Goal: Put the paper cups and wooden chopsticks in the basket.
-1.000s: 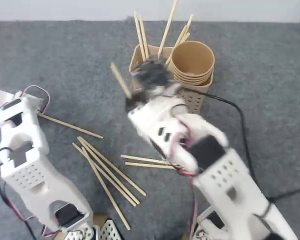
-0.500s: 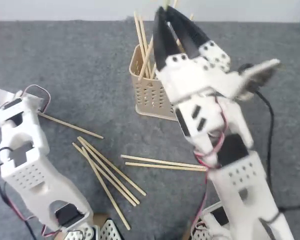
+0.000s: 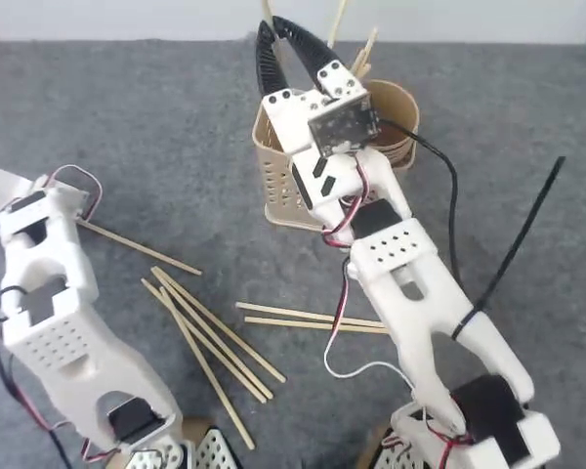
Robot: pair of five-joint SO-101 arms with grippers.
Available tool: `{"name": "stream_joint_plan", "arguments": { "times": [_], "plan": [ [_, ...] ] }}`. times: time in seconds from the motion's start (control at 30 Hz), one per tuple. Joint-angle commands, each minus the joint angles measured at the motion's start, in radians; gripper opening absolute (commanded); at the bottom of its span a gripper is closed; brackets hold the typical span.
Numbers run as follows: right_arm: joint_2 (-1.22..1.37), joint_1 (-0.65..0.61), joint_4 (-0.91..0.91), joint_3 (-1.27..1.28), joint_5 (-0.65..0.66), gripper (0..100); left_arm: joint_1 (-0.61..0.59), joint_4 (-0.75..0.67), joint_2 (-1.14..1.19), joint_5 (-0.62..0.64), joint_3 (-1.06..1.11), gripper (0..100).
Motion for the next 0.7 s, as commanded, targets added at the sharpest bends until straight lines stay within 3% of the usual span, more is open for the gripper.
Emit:
{"name": "stream_joint_plan", "arguments": {
  "times": [0.0,0.13,0.33,0.5,0.67],
  "plan": [
    [-0.019,0.005,0.004,-0.044,-0.026,1.0,0.037,-0.026,-0.075,-0.008,0.001,1],
    [-0.102,0.022,0.196,-0.031,-0.098,2.1,0.035,-0.026,-0.075,-0.008,0.001,1],
    [-0.182,0.082,0.486,-0.074,-0.265,16.7,0.034,-0.026,-0.074,-0.008,0.001,1],
    [-0.254,0.162,0.685,-0.199,-0.379,17.0,0.032,-0.026,-0.074,-0.009,0.001,1],
    [-0.395,0.209,0.961,-0.328,-0.411,16.9,0.031,-0.026,-0.074,-0.009,0.001,1]
  ]
}}
